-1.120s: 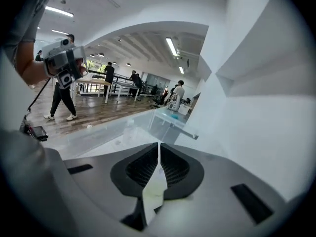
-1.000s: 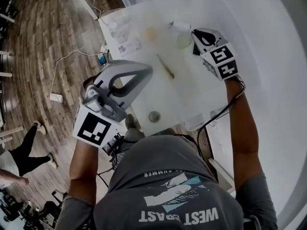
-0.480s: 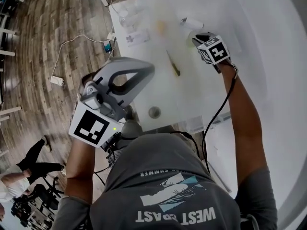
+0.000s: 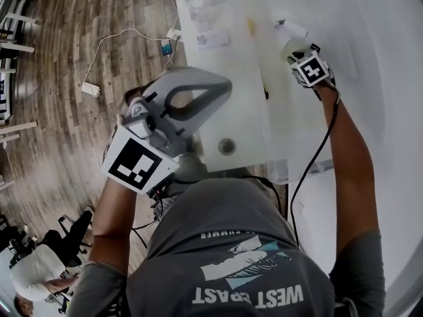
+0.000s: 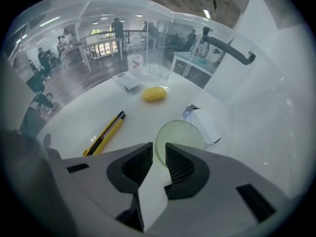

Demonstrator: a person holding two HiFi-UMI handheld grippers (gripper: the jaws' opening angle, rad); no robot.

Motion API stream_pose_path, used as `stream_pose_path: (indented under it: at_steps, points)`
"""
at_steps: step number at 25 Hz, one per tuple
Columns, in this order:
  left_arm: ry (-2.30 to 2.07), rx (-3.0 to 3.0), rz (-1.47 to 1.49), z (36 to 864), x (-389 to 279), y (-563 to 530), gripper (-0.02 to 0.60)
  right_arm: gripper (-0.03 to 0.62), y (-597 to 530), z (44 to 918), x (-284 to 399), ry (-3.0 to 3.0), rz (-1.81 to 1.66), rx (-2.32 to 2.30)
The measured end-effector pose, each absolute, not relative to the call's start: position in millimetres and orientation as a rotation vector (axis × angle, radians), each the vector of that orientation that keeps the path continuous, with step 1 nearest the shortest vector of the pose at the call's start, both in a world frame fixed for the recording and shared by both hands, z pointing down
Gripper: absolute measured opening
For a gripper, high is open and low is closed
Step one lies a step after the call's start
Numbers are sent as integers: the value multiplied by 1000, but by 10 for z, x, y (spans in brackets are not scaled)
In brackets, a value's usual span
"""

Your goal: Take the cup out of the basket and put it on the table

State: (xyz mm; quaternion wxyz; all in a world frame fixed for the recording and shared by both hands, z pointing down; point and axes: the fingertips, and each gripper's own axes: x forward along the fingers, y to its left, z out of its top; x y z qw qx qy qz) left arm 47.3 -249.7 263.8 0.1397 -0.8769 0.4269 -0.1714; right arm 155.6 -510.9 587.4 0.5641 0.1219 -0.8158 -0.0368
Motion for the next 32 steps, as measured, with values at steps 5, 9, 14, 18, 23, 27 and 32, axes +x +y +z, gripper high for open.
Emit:
stream_pose_path:
  at_steps: [5,9,14,18,23,27,32]
  points:
    - [1218,-2570,-514,2675,402,-2464,11,71,-5132,5988,1627,-1841,-166,268]
    - [1220,-2576,-517,2681,308,-2433,11,31,-5109,5964,1725,-1795,-136,303]
    - [1230,-2557,-514,2692,119,-2408,11,29,-5066,5701,1537,-1895,-157,340]
    - [1217,-2541,-517,2714,-32,-2365,11,29,-5033,5363,1474,-1941,-179,404]
    - [1205,-2528,-515,2702,-222,-2264,11,29,-4839,4750,1267,-2025,-254,461]
    - [1177,-2526,-480,2679,-254,-2193,11,29,-4602,4245,1177,-2094,-330,509]
    - [1128,-2531,-450,2637,-302,-2070,11,29,-4242,3647,1079,-2161,-412,578]
